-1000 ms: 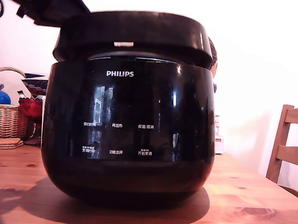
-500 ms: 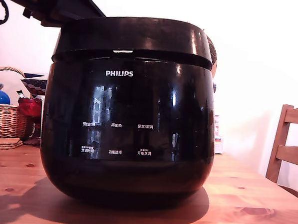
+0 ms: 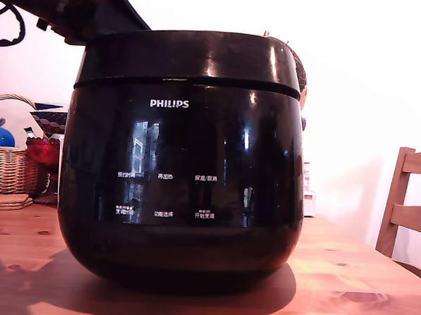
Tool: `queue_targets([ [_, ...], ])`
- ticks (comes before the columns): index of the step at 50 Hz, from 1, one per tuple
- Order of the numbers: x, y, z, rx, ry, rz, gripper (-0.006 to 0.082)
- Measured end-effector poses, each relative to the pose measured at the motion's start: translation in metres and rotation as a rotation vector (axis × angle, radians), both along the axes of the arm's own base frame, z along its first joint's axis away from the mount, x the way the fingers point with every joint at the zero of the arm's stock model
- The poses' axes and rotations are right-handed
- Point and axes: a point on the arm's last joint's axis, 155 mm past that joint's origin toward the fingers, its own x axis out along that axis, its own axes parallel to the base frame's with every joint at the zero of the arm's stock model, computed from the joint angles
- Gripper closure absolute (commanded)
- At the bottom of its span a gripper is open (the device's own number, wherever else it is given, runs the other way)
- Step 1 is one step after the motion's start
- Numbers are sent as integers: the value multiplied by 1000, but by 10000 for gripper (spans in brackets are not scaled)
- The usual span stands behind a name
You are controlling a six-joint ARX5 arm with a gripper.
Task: Close the rice cooker by pressing the lid down with medium force
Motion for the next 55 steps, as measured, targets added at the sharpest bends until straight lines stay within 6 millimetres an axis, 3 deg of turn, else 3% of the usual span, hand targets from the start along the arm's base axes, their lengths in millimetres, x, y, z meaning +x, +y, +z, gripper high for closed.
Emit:
queue_targets([
  [19,-12,-2,-8,-40,-59,0,789],
  [44,-16,2,5,-80,-90,4,789],
  [50,-9,7,6,-49,-64,36,789],
  [55,5,19,18,-26,-92,89,789],
])
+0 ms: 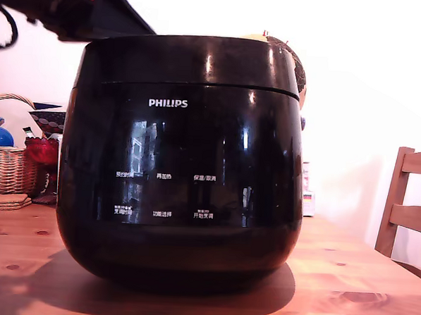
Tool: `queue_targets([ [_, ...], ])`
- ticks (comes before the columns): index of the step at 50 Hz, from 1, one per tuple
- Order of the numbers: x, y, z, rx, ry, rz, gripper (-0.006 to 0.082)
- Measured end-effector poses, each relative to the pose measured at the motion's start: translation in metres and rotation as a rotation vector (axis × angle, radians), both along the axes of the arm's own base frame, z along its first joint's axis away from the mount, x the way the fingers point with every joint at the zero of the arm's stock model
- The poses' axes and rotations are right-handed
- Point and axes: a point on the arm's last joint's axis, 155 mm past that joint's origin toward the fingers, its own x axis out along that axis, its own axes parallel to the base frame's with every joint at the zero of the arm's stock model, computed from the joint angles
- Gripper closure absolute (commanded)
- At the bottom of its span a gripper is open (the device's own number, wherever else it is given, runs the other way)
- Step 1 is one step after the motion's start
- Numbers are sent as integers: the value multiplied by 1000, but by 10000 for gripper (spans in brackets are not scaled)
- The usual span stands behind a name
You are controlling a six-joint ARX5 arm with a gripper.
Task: Close the rice cooker by pressing the lid down with medium force
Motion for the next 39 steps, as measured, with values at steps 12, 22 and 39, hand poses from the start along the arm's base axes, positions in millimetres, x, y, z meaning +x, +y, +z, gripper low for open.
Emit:
queue_targets([
  [12,27,56,56,-7,-152,186,789],
  [22,42,118,67,-1,-172,363,788],
  [39,39,190,86,-1,-216,569,789],
])
